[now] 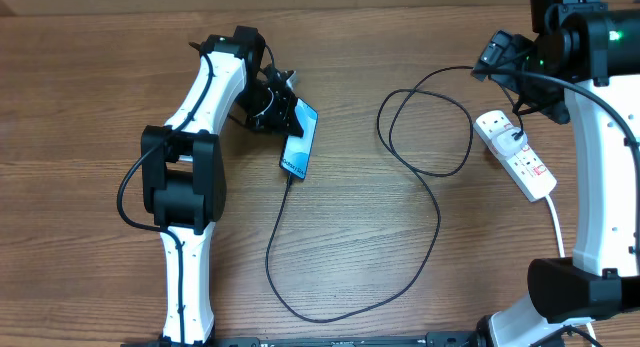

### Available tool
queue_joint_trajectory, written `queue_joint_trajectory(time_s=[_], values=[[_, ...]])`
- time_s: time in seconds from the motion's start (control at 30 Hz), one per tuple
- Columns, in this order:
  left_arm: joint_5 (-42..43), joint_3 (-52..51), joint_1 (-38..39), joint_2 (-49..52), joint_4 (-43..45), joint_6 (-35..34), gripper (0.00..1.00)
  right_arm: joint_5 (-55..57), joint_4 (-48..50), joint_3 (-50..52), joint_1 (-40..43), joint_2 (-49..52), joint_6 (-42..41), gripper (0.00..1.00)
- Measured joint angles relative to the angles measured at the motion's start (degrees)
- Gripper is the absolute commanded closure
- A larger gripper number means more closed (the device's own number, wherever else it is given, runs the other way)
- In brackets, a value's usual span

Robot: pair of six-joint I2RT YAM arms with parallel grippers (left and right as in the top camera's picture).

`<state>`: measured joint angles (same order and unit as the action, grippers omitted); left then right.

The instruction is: Plug charger to phone and switch on socket

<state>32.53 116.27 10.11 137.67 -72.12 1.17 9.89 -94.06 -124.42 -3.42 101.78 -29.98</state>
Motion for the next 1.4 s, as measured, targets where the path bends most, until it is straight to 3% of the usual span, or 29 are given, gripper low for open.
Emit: queue_joint_trajectory(time_s=[0.23,0.3,0.6,0.8,1.0,1.17,1.4], values=[[-2.62,0.00,0.00,0.48,0.42,-1.16,0.95,0.00,0.00,0.09,0.00,0.39,-0.02,0.00],[-3.02,0.00,0.00,0.48,0.42,-1.27,0.91,0.00,0.00,0.09,0.02,0.39,-0.02,0.00],[-10.60,-0.83,-0.02,0.48,0.39,-2.58,0.50,0.00,0.61,0.09,0.02,0.39,0.00,0.00],[-13.38,-0.85,0.00,0.48,0.15,-2.54,0.00,0.28,1.57,0.09,1.07,0.39,0.02,0.00],[-13.88,1.14,-0.52,0.61,-2.64,-2.97,0.00,0.98,1.90,0.09,7.67,1.22,0.66,0.00],[-12.87,9.51,-3.30,-0.07,-5.92,-4.11,0.00,1.07,1.95,0.11,15.39,5.57,1.92,0.00],[-11.41,13.25,-8.70,-15.13,-4.68,-5.53,0.00,1.03,3.26,0.37,25.64,14.64,2.62,0.00]])
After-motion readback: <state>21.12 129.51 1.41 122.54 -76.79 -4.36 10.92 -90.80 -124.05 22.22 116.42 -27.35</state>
